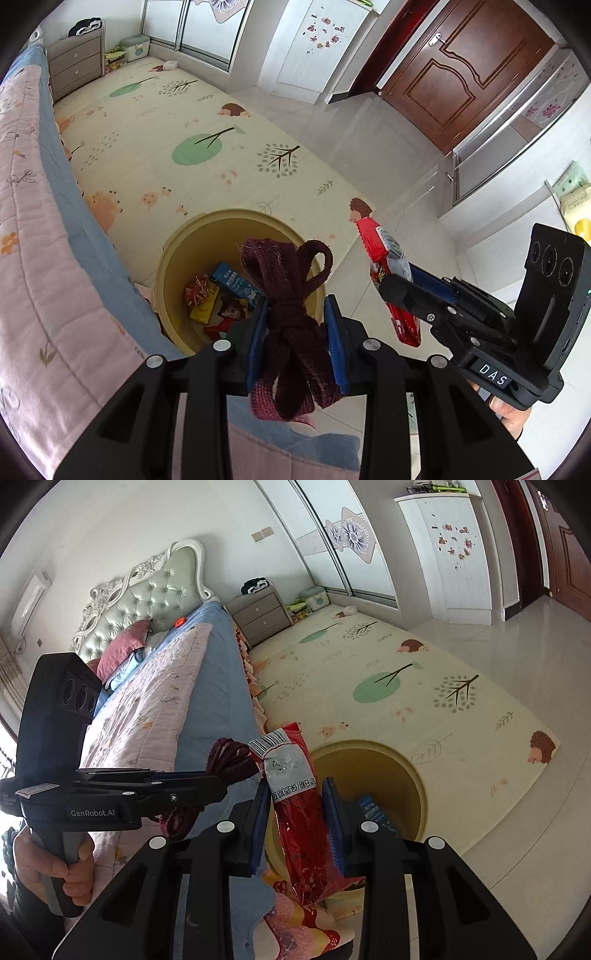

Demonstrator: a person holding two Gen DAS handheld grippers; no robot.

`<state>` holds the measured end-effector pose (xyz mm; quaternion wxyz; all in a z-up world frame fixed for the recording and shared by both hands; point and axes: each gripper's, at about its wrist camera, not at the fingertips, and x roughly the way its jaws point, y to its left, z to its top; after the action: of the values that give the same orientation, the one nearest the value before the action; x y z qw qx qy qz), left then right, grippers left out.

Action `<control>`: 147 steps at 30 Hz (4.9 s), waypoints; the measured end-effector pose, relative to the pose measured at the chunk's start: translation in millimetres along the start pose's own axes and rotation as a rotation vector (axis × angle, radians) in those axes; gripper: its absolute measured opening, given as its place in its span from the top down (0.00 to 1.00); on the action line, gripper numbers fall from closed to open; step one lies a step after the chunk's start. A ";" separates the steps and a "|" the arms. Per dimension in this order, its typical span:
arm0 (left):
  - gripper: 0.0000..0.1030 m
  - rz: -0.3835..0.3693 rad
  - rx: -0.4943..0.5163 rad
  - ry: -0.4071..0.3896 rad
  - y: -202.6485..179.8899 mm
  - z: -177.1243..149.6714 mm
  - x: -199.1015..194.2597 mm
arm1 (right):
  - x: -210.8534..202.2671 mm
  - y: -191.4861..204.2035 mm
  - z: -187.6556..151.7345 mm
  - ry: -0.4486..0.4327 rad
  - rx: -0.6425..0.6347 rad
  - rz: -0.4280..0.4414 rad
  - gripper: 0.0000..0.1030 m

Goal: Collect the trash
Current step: 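Carry the brown sock and red tube package over the yellow bin, then open both tools to drop the sock and red package into the bin, then move both tools back over the bed toward the white milk carton, then grasp the white milk carton with the left tool, then grasp the black foam sponge with the right tool while the left tool holds the carton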

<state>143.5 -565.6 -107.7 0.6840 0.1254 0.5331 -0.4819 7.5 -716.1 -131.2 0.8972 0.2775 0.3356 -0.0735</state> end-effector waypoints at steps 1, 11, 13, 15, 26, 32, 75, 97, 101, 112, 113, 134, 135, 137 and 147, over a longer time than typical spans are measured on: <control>0.69 0.001 -0.002 0.004 -0.2 3.1 3.6 | 3.6 -2.4 0.1 0.006 0.005 -0.003 0.72; 0.69 0.045 -0.008 0.012 7.9 18.3 18.4 | 30.3 -6.9 4.8 0.036 0.007 -0.012 0.72; 0.69 0.051 -0.004 0.011 8.1 19.5 19.3 | 33.8 -7.9 5.3 0.040 0.005 -0.014 0.72; 0.69 0.051 -0.008 0.013 10.1 20.8 20.2 | 36.3 -7.4 6.1 0.043 0.004 -0.015 0.72; 0.48 0.021 -0.064 0.007 23.9 23.0 17.5 | 45.5 -12.0 16.5 0.049 0.002 -0.022 0.59; 0.23 0.027 -0.090 -0.011 25.2 22.0 16.7 | 46.6 -16.5 12.0 0.061 -0.004 -0.067 0.49; 0.23 0.477 -0.444 -0.407 258.4 -174.7 -300.5 | 74.7 339.9 -19.6 0.150 -0.452 0.332 0.49; 0.23 0.678 -0.814 -0.429 435.6 -266.2 -360.0 | 166.7 520.9 -30.1 0.270 -0.549 0.485 0.49; 0.24 0.686 -0.821 -0.419 450.3 -261.0 -355.3 | 179.1 541.3 -30.7 0.281 -0.567 0.480 0.49; 0.48 0.666 -0.754 -0.459 465.1 -267.9 -359.4 | 211.8 591.8 -48.9 0.307 -0.618 0.477 0.49; 0.48 0.659 -0.748 -0.466 464.2 -270.0 -360.7 | 214.9 596.5 -50.9 0.308 -0.626 0.473 0.49; 0.47 0.721 -0.864 -0.558 483.9 -325.1 -404.9 | 280.8 679.9 -52.1 0.318 -0.616 0.457 0.49; 0.47 0.720 -0.861 -0.560 483.7 -325.0 -404.8 | 285.5 683.0 -51.6 0.319 -0.615 0.451 0.51; 0.47 0.717 -0.854 -0.561 482.4 -324.2 -403.6 | 295.0 686.6 -51.2 0.326 -0.607 0.447 0.62; 0.47 0.671 -0.819 -0.558 478.8 -318.4 -395.8 | 295.1 662.1 -55.8 0.317 -0.537 0.493 0.84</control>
<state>342.4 101.9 -62.5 0.9057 -0.1184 0.4069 -0.0096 412.2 -116.5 -58.5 0.8656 0.1130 0.4007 0.2782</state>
